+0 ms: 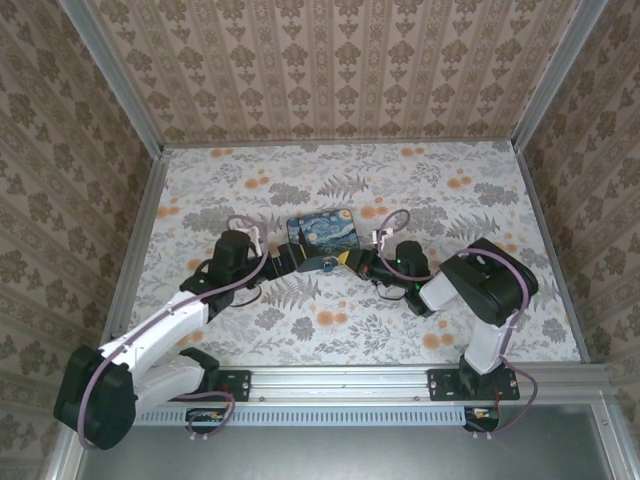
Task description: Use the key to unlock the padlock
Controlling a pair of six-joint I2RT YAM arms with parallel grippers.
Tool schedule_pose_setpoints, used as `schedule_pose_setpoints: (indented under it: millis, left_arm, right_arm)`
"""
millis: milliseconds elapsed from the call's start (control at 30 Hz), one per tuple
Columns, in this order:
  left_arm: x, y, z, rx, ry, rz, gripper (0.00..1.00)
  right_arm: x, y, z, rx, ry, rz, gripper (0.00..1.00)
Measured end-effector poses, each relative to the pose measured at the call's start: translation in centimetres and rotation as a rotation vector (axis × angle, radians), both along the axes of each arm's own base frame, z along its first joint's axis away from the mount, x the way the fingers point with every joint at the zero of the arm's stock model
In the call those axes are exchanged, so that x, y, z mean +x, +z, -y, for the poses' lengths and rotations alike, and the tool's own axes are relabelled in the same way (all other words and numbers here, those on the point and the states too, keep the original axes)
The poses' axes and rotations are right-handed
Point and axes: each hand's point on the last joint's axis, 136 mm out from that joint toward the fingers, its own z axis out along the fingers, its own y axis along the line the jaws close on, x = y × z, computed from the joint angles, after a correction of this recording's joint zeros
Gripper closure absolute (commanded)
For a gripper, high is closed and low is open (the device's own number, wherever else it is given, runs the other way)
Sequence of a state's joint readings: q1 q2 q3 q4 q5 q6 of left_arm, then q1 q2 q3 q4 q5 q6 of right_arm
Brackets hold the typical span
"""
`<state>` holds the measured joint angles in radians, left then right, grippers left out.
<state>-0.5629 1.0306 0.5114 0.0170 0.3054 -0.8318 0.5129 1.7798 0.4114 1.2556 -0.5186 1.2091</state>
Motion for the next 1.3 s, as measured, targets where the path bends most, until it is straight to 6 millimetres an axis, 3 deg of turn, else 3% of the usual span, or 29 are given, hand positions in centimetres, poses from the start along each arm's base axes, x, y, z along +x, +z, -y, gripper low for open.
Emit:
schedule_pose_setpoints:
  millis: [200, 300, 367, 500, 733, 900, 1300]
  left_arm:
    - [-3.0, -2.7, 3.0, 0.031, -0.121, -0.011, 0.00]
    - [-2.3, -4.6, 3.6, 0.061, -0.114, -0.028, 0.00]
    - [-1.7, -6.0, 3.8, 0.081, -0.106, -0.042, 0.02]
    - [-0.1, -8.1, 5.1, 0.120, -0.110, -0.068, 0.06]
    - [2.6, -8.5, 7.0, 0.098, -0.104, -0.044, 0.08]
    - [3.3, -8.3, 7.0, 0.089, -0.109, -0.019, 0.09]
    - [1.7, -8.7, 8.1, 0.183, -0.230, 0.083, 0.12]
  right_arm:
    - [-0.7, 6.6, 0.7, -0.006, 0.002, 0.141, 1.00]
    - [0.9, 9.2, 0.6, -0.016, -0.011, 0.199, 1.00]
    - [2.2, 9.8, 0.8, -0.025, -0.030, 0.206, 1.00]
    - [4.1, 8.0, 1.3, -0.051, -0.057, 0.158, 1.00]
    - [5.1, 2.8, 1.7, -0.090, -0.070, 0.026, 1.00]
    - [5.3, 1.7, 1.5, -0.077, -0.067, 0.010, 1.00]
    - [5.8, 1.0, 1.2, -0.044, -0.072, 0.007, 1.00]
